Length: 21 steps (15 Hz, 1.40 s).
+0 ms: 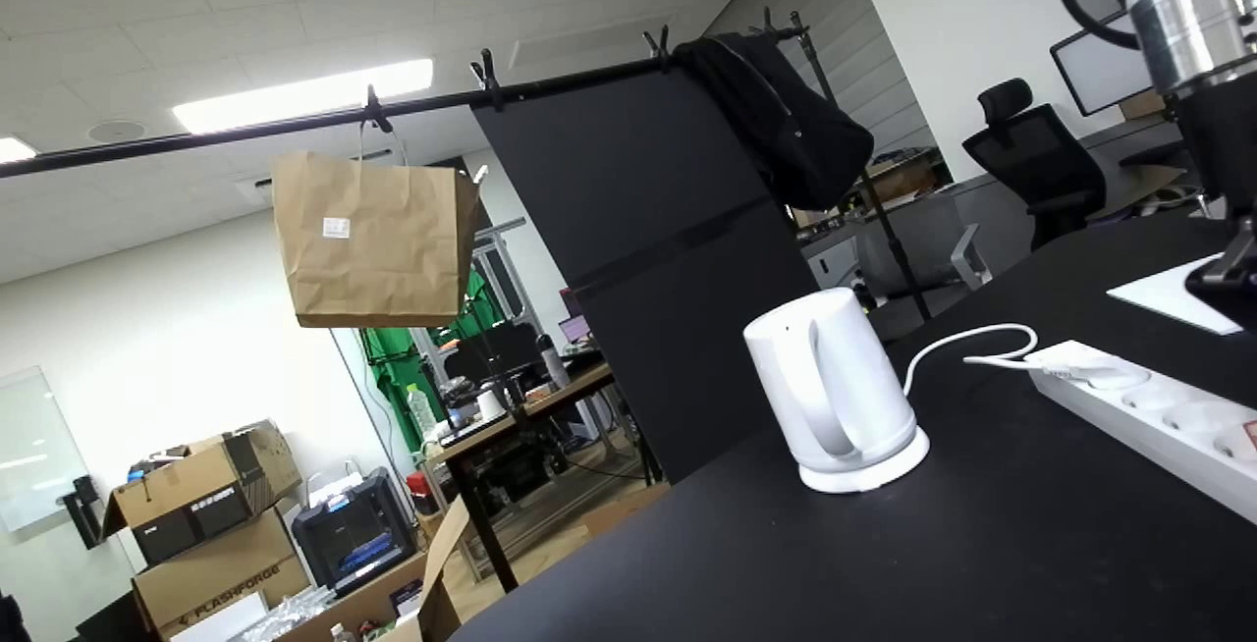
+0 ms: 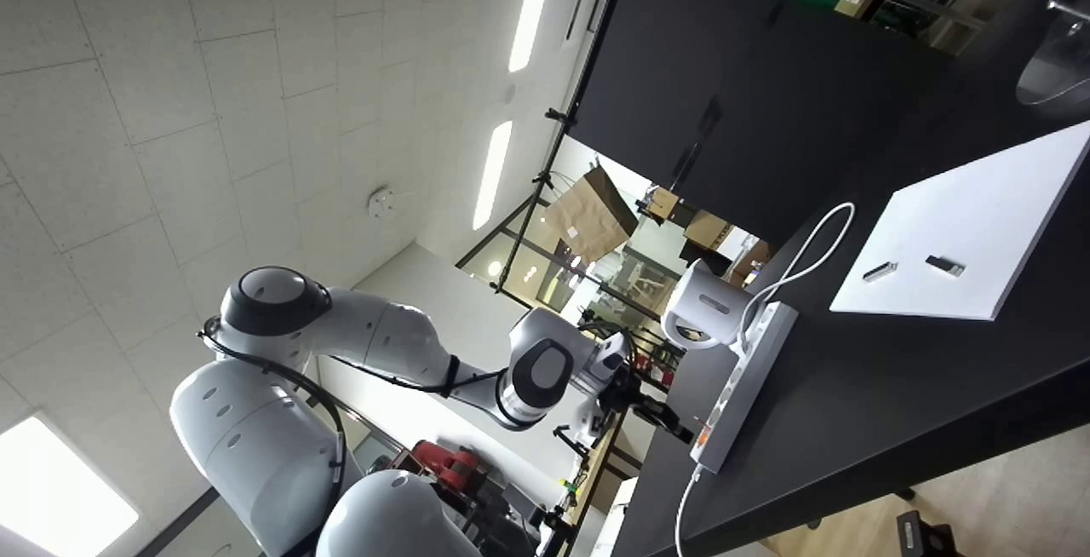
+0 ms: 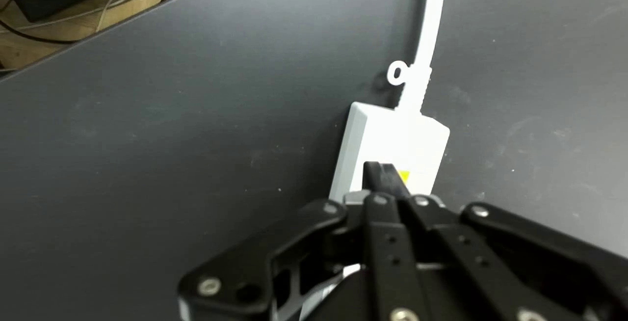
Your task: Turn off the extension cable
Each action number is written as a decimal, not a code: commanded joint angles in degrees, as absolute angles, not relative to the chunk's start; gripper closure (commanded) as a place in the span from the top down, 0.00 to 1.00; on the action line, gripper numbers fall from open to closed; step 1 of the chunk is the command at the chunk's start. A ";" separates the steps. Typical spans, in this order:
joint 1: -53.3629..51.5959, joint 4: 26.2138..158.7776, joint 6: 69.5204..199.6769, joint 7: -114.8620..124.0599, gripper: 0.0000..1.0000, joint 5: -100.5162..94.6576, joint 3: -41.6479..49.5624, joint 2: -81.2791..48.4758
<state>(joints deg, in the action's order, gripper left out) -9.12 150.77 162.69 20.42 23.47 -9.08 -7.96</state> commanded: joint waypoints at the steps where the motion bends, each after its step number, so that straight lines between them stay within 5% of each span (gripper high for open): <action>1: -9.70 149.59 164.17 22.70 0.00 22.10 -8.87 -9.47; 21: -9.10 149.08 177.95 23.04 0.00 26.79 -12.28 -15.71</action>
